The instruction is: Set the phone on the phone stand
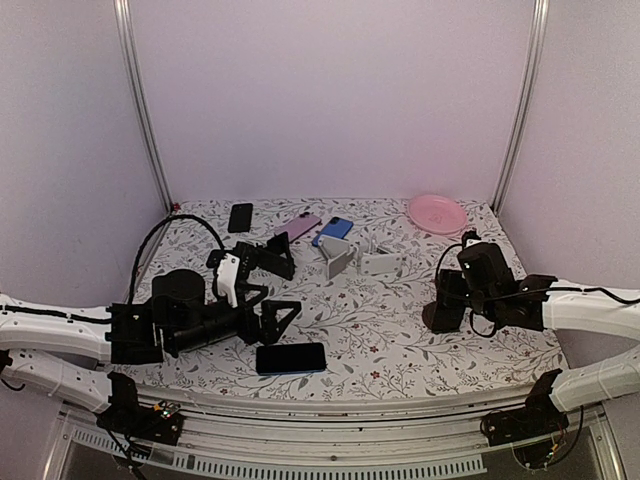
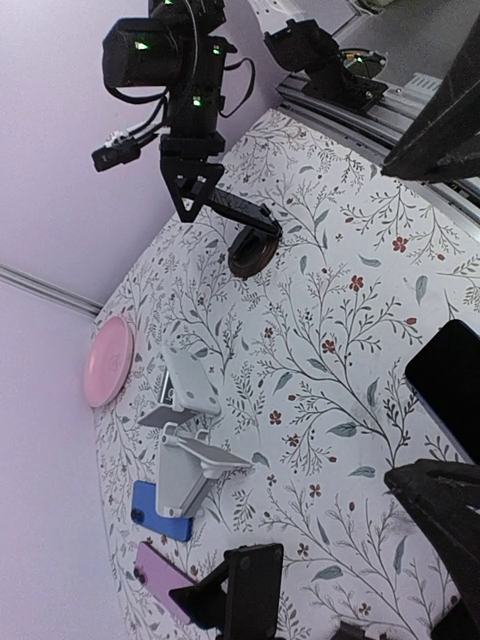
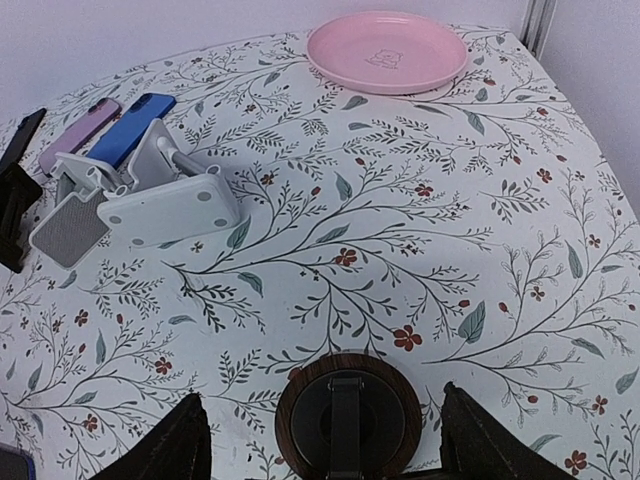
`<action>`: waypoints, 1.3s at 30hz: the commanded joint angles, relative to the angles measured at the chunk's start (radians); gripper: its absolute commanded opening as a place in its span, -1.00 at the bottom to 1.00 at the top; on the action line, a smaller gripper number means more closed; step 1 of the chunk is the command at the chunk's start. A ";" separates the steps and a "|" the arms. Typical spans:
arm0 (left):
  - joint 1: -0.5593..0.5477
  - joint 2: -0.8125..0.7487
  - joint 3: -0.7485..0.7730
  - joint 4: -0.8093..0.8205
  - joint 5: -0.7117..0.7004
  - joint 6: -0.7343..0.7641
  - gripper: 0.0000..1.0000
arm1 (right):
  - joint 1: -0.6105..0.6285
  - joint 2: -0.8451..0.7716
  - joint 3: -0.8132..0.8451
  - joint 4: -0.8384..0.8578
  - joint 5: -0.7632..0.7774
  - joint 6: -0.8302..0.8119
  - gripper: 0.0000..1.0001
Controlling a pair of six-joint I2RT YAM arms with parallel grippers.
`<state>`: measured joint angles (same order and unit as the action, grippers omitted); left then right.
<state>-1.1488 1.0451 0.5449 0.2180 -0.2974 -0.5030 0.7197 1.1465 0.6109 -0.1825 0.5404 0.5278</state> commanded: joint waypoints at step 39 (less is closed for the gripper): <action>0.027 -0.053 -0.020 -0.011 0.013 -0.004 0.93 | -0.003 -0.092 0.173 -0.161 -0.012 -0.025 0.98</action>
<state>-1.1408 1.0042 0.5259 0.2142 -0.2955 -0.5053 0.7189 1.0798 0.7422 -0.2989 0.5240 0.5156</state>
